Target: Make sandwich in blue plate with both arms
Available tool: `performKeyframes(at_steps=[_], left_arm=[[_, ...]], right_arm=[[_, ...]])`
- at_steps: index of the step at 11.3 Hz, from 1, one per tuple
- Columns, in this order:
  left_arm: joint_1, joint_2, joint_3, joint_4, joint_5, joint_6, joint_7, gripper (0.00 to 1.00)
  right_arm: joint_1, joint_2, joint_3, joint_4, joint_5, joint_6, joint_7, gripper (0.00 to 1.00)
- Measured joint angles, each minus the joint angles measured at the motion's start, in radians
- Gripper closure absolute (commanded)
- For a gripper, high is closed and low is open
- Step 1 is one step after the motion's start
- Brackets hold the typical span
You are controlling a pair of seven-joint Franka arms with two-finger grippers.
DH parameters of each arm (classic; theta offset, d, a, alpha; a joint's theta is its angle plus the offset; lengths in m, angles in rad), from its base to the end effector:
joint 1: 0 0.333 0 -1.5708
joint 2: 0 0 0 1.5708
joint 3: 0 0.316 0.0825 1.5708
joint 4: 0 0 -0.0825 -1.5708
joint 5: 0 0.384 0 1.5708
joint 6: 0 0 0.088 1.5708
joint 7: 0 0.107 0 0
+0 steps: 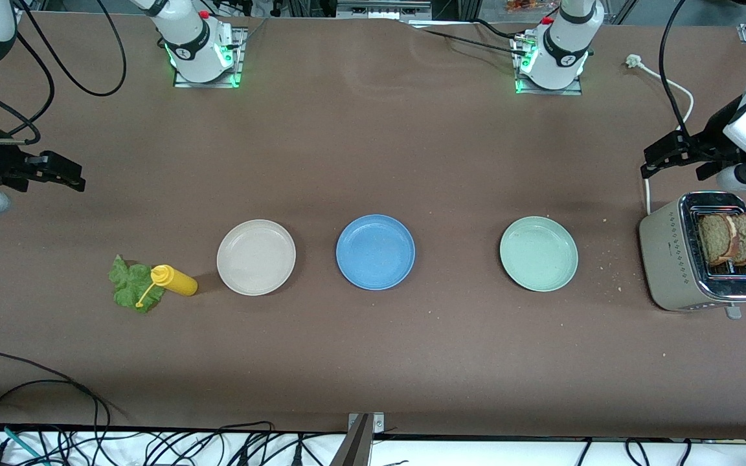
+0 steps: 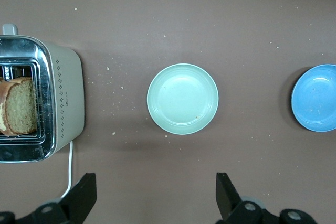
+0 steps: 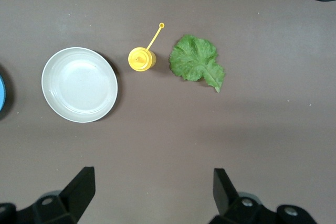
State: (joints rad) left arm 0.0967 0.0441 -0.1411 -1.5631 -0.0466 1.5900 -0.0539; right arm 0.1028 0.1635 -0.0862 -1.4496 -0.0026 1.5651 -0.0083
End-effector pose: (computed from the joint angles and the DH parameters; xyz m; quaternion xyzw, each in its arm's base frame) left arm 0.5684 -0.0284 0.6054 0.9996 0.0054 -0.0097 0.0259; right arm 0.6024 0.0140 0.5868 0.9996 0.0129 -0.0237 0.0084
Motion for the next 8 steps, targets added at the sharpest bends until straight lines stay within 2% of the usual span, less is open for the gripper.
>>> performKeyframes(at_steps=[8], left_arm=[[0.000, 0.005, -0.001, 0.000, 0.000, -0.012, 0.000, 0.00]], right_arm=[[0.000, 0.000, 0.000, 0.000, 0.000, 0.000, 0.000, 0.00]])
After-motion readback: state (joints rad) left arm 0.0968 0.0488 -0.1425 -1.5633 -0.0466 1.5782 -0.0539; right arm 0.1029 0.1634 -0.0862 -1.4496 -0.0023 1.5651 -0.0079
